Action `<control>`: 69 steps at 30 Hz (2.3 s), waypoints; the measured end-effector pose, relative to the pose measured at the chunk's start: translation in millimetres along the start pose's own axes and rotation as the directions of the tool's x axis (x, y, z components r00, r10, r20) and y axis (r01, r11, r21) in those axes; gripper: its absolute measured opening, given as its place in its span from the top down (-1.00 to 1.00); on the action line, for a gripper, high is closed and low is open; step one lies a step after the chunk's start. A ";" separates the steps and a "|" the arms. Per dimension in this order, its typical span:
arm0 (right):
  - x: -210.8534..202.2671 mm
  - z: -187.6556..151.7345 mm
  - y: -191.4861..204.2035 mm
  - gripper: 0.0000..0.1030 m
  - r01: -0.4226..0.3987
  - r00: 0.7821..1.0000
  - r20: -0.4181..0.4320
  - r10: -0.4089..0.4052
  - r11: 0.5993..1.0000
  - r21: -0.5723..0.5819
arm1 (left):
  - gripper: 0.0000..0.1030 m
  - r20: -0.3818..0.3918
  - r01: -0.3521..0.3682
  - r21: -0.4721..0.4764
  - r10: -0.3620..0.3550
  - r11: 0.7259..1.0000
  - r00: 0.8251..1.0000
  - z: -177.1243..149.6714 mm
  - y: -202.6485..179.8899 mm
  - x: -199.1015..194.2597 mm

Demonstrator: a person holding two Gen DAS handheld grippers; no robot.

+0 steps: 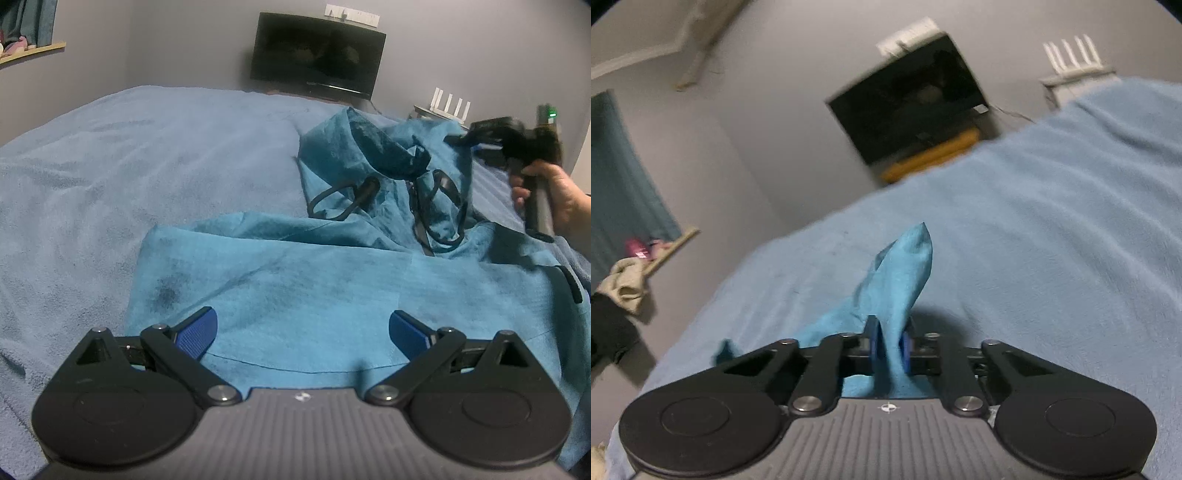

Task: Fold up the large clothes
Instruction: 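Grasp the hem of the folded jacket with the right gripper, then lift the hem up toward the hood and open the right gripper, then move the left gripper to the folded bundle while the right gripper approaches it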

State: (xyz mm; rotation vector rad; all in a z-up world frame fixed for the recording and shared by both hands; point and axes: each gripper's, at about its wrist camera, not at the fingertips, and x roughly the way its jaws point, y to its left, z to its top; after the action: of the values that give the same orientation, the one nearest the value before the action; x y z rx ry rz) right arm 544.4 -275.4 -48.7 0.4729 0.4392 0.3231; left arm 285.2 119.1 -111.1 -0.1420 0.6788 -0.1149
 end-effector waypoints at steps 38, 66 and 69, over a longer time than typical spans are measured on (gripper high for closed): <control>-384.9 -192.9 14.1 -0.02 0.047 0.992 -0.114 -0.047 0.999 -0.002 | -0.93 0.193 -0.053 -0.266 0.107 0.963 0.975 -0.9 58.2 -46.7; -295.8 -198.6 40.1 0.15 0.187 0.950 -0.189 -0.249 0.938 -0.293 | 0.00 -0.068 0.001 0.179 0.011 0.984 0.998 -22.1 -22.0 12.7; -315.7 -195.9 53.4 0.12 0.151 0.978 -0.091 -0.186 0.941 -0.304 | -0.05 0.073 -0.016 0.174 0.003 0.985 0.997 -19.7 -25.7 -10.1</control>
State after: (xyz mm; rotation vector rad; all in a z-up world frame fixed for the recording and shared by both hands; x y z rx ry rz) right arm 170.1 -283.6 -74.9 0.1216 0.5337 0.2461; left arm 263.4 93.5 -115.7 0.0257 0.5942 -0.1587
